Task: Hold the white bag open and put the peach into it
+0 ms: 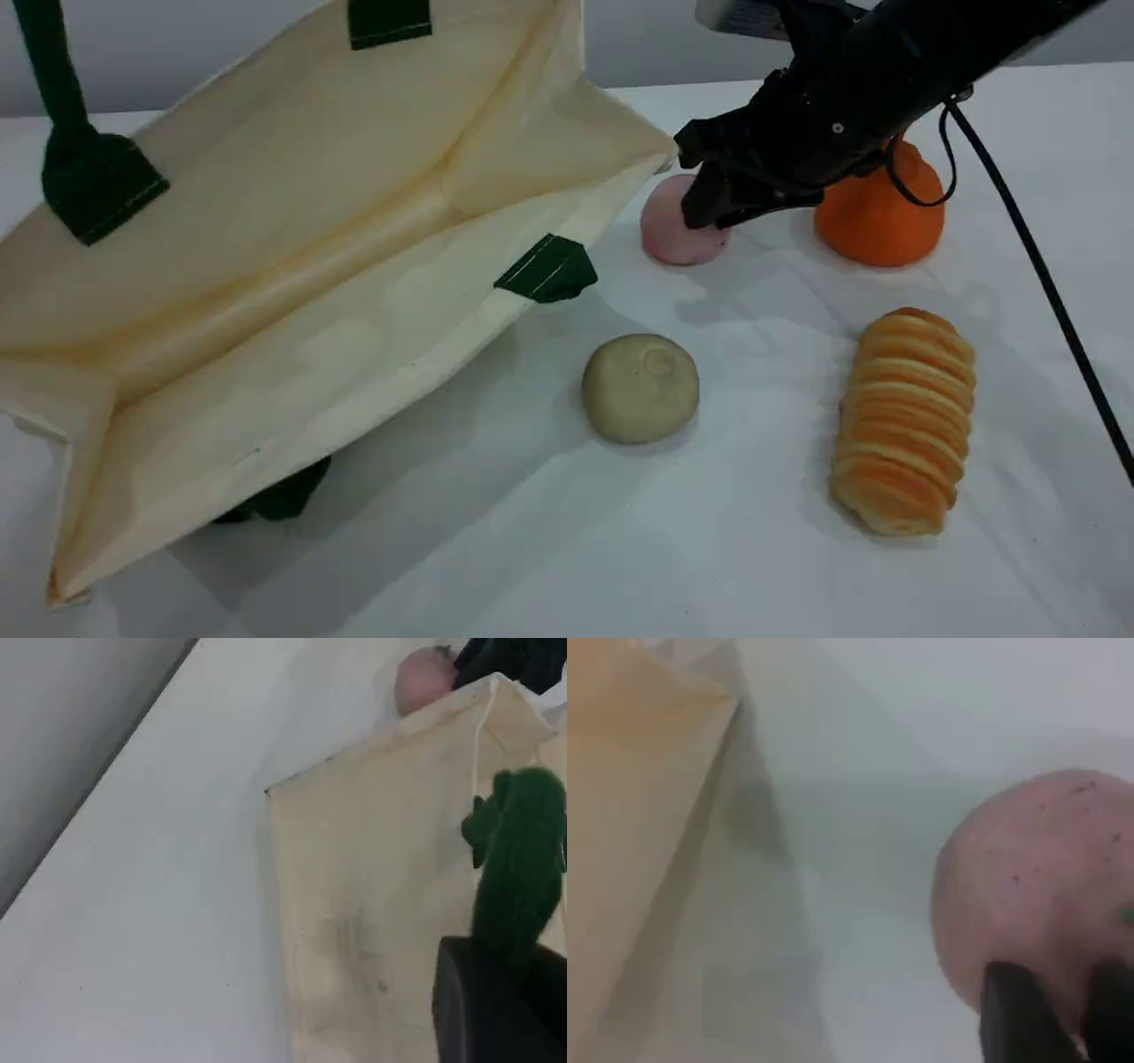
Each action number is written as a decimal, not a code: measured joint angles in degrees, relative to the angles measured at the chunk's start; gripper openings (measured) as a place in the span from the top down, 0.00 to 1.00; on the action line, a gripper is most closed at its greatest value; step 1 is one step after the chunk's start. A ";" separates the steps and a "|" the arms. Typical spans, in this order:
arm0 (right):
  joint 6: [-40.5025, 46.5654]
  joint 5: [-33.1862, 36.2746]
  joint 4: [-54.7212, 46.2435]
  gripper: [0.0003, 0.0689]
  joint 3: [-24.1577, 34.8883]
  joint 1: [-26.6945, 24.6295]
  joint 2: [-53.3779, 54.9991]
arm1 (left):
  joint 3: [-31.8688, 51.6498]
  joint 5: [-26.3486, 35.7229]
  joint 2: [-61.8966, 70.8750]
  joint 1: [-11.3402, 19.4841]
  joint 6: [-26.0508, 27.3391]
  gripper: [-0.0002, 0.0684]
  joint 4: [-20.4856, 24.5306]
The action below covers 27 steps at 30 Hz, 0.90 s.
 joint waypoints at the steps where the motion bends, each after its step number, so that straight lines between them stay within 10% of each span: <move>1: -0.47 0.00 0.00 0.83 0.05 0.00 0.05 | 0.00 0.00 0.00 0.00 0.00 0.86 0.00; 13: -1.11 -0.65 0.00 0.92 0.05 0.00 0.05 | 0.00 0.00 0.00 0.00 0.00 0.86 0.00; 22: -1.11 -0.60 1.39 0.27 0.05 0.00 0.05 | 0.00 0.00 0.00 0.00 0.00 0.86 0.00; 27: -1.04 -1.31 1.97 0.07 0.05 0.00 0.05 | 0.00 0.00 0.00 0.00 0.00 0.86 0.00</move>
